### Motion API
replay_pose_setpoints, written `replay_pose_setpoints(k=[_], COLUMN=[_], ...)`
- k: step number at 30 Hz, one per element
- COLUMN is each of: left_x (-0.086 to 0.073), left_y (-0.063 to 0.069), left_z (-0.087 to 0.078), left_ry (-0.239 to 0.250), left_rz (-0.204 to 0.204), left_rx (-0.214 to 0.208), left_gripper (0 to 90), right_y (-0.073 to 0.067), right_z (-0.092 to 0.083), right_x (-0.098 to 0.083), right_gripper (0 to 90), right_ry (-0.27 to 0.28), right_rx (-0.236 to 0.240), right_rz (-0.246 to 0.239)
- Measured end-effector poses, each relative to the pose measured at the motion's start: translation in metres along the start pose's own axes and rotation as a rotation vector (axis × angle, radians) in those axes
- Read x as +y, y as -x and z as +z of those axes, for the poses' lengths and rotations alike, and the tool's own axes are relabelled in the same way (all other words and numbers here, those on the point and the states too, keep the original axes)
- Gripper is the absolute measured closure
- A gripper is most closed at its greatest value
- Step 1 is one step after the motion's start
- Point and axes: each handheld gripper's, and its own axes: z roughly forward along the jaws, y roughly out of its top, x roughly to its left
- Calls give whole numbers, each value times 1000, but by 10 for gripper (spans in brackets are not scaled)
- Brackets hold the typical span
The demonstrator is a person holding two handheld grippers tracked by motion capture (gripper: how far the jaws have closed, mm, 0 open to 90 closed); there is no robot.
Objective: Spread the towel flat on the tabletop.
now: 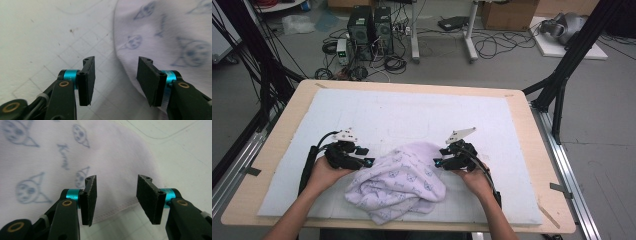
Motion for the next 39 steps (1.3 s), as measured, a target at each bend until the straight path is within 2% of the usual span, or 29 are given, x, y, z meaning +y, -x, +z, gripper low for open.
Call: replay_pose_setpoints(k=[1, 2, 3, 4, 5, 7, 8, 11, 12, 15, 16, 17, 18, 20, 21, 23, 25, 26, 27, 28, 29, 31, 32, 33, 34, 35, 36, 38, 39], left_x=[-2, -2, -3, -3, -3, -3, -3, 0, 0, 6, 14, 14, 23, 40, 62, 87, 113, 113, 130, 134, 134, 131, 126, 118, 108, 102, 86, 78, 70], left_y=[-1, -1, 2, 2, 5, 5, 5, 10, 10, 6, 4, 4, 3, 0, -2, -5, -9, -9, -20, -27, -27, -32, -32, -32, -33, -33, -33, -32, -31], left_z=[10, 10, 19, 19, 21, 22, 22, 17, 17, 2, -9, -9, -16, -27, -39, -47, -52, -52, -49, -46, -46, -38, -34, -31, -27, -25, -21, -19, -19], left_ry=[-38, -38, -56, -56, -45, -43, -43, -40, -40, 31, 79, 79, 104, 149, 179, 217, 274, 274, 300, 280, 280, 232, 213, 205, 195, 187, 175, 169, 167], left_rz=[3, 3, 17, 17, 39, 38, 38, 76, 76, 48, 43, 43, 39, 44, 64, 93, 115, 115, 80, 35, 35, 26, 27, 28, 23, 13, 2, 5, 3], left_rx=[-8, -8, -14, -14, 5, -44, -44, 0, 0, 37, 64, 64, 85, 126, 172, 234, 317, 317, 376, 348, 348, 314, 290, 273, 262, 250, 227, 221, 213], left_gripper=[492, 501, 523, 546, 591, 765, 860, 879, 880, 883, 884, 883, 883, 884, 884, 884, 896, 884, 734, 603, 590, 584, 574, 574, 565, 556, 546, 545, 539], right_y=[1, 3, 3, 2, 0, -2, -4, -4, -2, 1, 2, 3, 3, 15, 19, 27, 36, 36, 50, 58, 65, 67, 66, 66, 61, 60, 58, 54, 47], right_z=[2, 6, 10, 13, 13, 15, 16, 15, 14, 4, -2, -6, -6, -29, -37, -53, -67, -67, -73, -72, -69, -58, -53, -53, -44, -41, -39, -38, -38], right_x=[-1, -1, -2, -3, -2, 0, 1, 4, 5, 12, 17, 22, 22, 46, 55, 75, 96, 96, 113, 116, 118, 115, 111, 111, 99, 95, 89, 83, 72], right_gripper=[515, 531, 553, 597, 639, 801, 846, 876, 879, 881, 882, 882, 882, 882, 882, 883, 882, 882, 865, 825, 743, 689, 669, 669, 655, 638, 634, 634, 616], right_ry=[-10, -16, -37, -28, -27, -27, -34, -51, -56, -39, -34, -20, -20, 15, 24, 61, 89, 89, 121, 128, 124, 86, 56, 56, 34, 14, 17, 25, 40], right_rx=[-2, -3, 1, -17, -31, 2, 6, 25, 31, 16, 6, -10, -10, -63, -82, -128, -197, -197, -283, -274, -258, -254, -256, -256, -248, -237, -225, -216, -185], right_rz=[1, 4, 6, -3, -17, -50, -56, -60, -61, -73, -76, -81, -81, -102, -106, -117, -124, -124, -95, -57, -27, -30, -38, -38, -63, -51, -44, -46, -49])
